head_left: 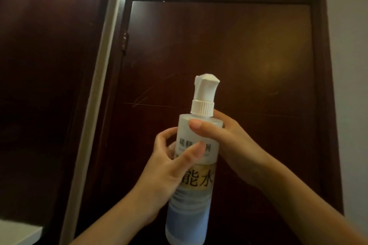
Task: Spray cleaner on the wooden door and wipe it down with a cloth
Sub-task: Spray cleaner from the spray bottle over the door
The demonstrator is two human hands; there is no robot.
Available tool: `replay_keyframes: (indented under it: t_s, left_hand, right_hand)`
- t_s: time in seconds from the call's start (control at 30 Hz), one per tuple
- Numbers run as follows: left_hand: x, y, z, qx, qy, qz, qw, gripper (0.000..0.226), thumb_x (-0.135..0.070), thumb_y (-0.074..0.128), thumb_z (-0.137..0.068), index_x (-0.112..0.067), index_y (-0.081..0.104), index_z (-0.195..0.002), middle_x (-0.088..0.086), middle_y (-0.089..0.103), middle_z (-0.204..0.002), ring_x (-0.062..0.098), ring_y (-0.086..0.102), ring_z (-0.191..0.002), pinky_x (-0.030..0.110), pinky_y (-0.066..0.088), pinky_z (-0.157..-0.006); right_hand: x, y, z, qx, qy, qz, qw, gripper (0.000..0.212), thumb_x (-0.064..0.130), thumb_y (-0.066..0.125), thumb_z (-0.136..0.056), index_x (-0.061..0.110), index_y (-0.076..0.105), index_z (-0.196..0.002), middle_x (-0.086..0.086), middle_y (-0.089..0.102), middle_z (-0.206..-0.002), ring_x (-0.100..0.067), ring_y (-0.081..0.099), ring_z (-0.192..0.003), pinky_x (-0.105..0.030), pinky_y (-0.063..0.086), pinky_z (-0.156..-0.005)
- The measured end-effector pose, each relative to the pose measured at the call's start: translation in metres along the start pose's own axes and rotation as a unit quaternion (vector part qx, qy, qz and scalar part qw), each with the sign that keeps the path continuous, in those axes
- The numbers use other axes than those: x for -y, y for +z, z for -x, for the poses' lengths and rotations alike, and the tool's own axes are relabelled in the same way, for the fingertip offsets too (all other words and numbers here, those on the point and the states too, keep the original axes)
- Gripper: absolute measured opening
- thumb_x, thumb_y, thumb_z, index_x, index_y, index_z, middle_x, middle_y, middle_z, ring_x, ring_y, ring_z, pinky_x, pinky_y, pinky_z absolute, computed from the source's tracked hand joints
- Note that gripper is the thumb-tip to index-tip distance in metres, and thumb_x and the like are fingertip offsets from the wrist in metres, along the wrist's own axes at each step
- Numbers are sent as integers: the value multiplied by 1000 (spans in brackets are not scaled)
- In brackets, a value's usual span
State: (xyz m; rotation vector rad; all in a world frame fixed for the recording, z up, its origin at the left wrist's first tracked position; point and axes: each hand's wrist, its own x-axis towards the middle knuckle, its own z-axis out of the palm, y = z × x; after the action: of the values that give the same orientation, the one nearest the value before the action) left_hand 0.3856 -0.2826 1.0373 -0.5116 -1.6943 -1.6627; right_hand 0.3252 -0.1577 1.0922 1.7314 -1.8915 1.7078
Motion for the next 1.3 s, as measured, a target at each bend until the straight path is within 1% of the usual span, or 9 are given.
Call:
replay_keyframes:
  t_s: [0.13,0.27,0.37,0.5,0.6,0.8,0.93,1.13,1.3]
  left_hand:
    - [-21,-1,9,-9,13,-1,1000,90,-53,84,-37,-30,39,-112,-14,70,-95,5,68,-86,13,51,-61]
    - [-31,4,17,-39,43,3,998,67,-53,76,-59,-22,45,-109,-4,71,-90,6,69,-82,14,51,-59]
    - [-31,8,18,-55,66,12,996,62,-48,62,-56,-17,46,-107,-1,69,-83,9,69,-76,15,51,-57]
    - [-32,11,14,-65,78,10,995,57,-46,60,-59,-18,45,-106,5,66,-91,15,70,-77,20,53,-59]
    - [-37,11,11,-63,84,3,994,54,-44,61,-60,-19,43,-105,6,65,-92,16,70,-77,21,53,-59]
    - [-40,10,12,-58,93,-11,994,49,-41,67,-68,-21,42,-105,9,63,-101,14,69,-81,19,53,-60]
    - [-39,10,9,-49,93,-9,994,61,-44,79,-63,-20,44,-107,8,65,-99,17,69,-83,22,54,-63]
    - [-38,20,3,-17,85,1,996,53,-38,65,-65,-19,42,-108,9,64,-101,18,69,-84,23,55,-64]
    - [-36,30,-7,-12,85,-1,996,55,-49,67,-67,-20,43,-107,6,65,-98,15,69,-83,22,54,-63]
  right_hand:
    - [27,7,-1,6,-31,19,999,49,43,71,-63,22,59,-106,0,70,-96,-15,69,-88,-34,56,-79]
    - [36,18,-4,-14,-53,-4,998,46,37,71,-62,19,59,-103,3,67,-89,-14,68,-82,-28,53,-72]
    - [38,28,-6,-20,-56,-52,997,32,34,74,-66,19,60,-90,6,65,-77,-10,65,-71,-23,53,-64]
    - [45,34,-11,-46,-24,-95,994,35,48,71,-66,18,62,-83,3,65,-72,-13,64,-66,-28,54,-63]
    - [46,34,-18,-66,-15,-116,991,37,48,71,-67,17,62,-85,-4,65,-76,-21,64,-68,-36,54,-66]
    - [48,35,-22,-80,-37,-127,988,56,53,66,-50,14,62,-90,-2,65,-71,-15,62,-60,-27,53,-54]
    - [45,32,-21,-87,-48,-137,986,43,47,63,-62,14,62,-89,-7,63,-78,-19,61,-64,-30,52,-57]
    - [43,18,-16,-90,-33,-134,986,41,47,60,-65,14,60,-89,-7,63,-77,-19,62,-63,-31,52,-57]
    - [47,6,-14,-102,-29,-126,986,46,47,60,-64,13,61,-94,-3,64,-71,-17,62,-59,-30,52,-55]
